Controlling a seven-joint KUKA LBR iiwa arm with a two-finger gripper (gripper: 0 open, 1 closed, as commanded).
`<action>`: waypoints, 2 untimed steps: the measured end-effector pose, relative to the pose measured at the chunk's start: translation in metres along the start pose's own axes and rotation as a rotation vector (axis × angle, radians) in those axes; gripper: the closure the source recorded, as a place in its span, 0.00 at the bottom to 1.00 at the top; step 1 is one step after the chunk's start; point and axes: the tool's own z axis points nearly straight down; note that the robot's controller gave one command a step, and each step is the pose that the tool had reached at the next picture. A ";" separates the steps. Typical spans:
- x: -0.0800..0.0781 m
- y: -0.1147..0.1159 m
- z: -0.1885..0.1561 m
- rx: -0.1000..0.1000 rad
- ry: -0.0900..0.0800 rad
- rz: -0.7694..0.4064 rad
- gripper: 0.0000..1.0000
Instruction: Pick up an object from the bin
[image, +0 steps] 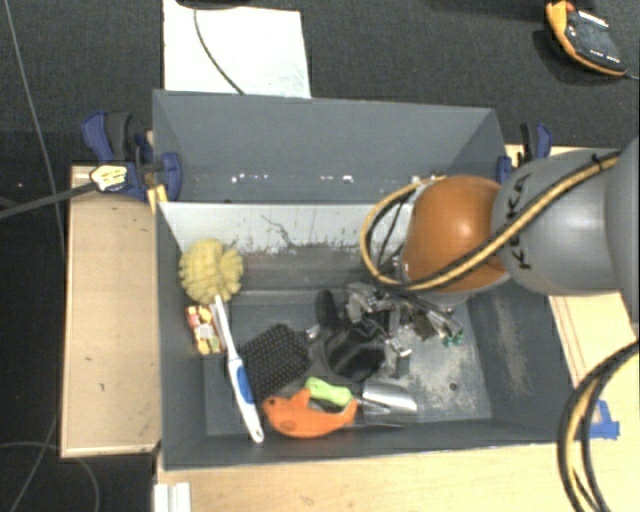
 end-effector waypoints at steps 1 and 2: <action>0.004 -0.009 -0.001 0.003 -0.005 -0.492 0.00; 0.000 0.000 -0.001 -0.001 0.000 0.000 0.00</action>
Offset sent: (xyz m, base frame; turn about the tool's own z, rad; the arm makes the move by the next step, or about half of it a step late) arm 0.0000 0.0000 0.0000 -0.0001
